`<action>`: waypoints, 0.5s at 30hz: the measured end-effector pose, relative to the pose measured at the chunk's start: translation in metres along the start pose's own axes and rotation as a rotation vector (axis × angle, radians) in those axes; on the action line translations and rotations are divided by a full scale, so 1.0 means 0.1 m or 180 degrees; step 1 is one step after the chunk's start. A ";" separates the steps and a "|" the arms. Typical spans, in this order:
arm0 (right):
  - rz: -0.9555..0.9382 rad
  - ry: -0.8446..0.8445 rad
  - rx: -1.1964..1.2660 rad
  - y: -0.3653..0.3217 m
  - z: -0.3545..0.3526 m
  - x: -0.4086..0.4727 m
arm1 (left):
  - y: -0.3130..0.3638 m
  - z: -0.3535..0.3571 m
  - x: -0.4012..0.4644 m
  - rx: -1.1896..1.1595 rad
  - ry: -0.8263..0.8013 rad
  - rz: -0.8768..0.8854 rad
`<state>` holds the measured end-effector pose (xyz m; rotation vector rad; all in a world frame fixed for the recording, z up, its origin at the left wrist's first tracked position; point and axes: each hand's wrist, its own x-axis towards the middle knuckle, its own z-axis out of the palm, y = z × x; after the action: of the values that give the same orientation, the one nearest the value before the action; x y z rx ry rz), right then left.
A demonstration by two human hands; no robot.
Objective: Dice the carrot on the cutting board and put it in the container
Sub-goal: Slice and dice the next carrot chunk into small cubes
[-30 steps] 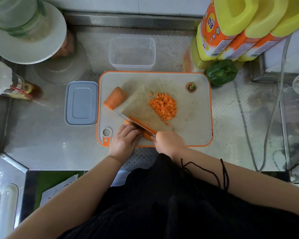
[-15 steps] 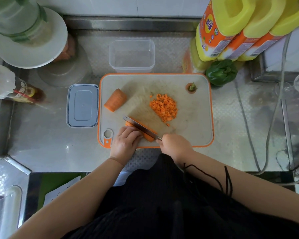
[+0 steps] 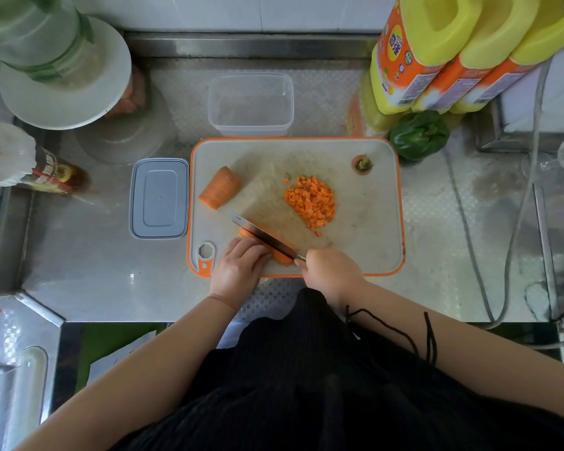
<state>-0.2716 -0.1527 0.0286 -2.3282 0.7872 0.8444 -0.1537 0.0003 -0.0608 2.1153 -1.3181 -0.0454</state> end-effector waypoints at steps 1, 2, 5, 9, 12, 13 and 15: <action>-0.0011 0.0030 0.0015 -0.01 0.01 0.00 | 0.01 0.00 0.00 -0.0002 0.0001 0.0008; -0.0028 0.0058 0.0054 -0.02 0.00 0.01 | 0.01 0.00 0.01 -0.0006 0.0004 0.0007; -0.0025 0.0092 0.0248 0.00 -0.05 0.00 | 0.02 -0.01 0.01 0.0009 -0.0033 -0.0003; -0.0046 0.0154 0.0240 0.01 -0.14 -0.05 | -0.01 0.00 0.01 0.0048 -0.0108 -0.0021; -0.0025 0.0150 0.0171 -0.01 -0.19 -0.08 | -0.02 0.00 0.01 0.0055 -0.0127 -0.0036; -0.0014 0.0117 0.0136 -0.02 -0.19 -0.09 | -0.01 0.00 0.00 0.0058 -0.0115 -0.0018; 0.0006 0.0052 0.0092 -0.04 -0.19 -0.10 | -0.01 -0.01 0.00 0.0073 -0.0090 0.0000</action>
<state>-0.2679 -0.1589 0.0498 -2.3121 0.8034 0.8105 -0.1527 0.0005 -0.0605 2.1411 -1.3409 -0.0608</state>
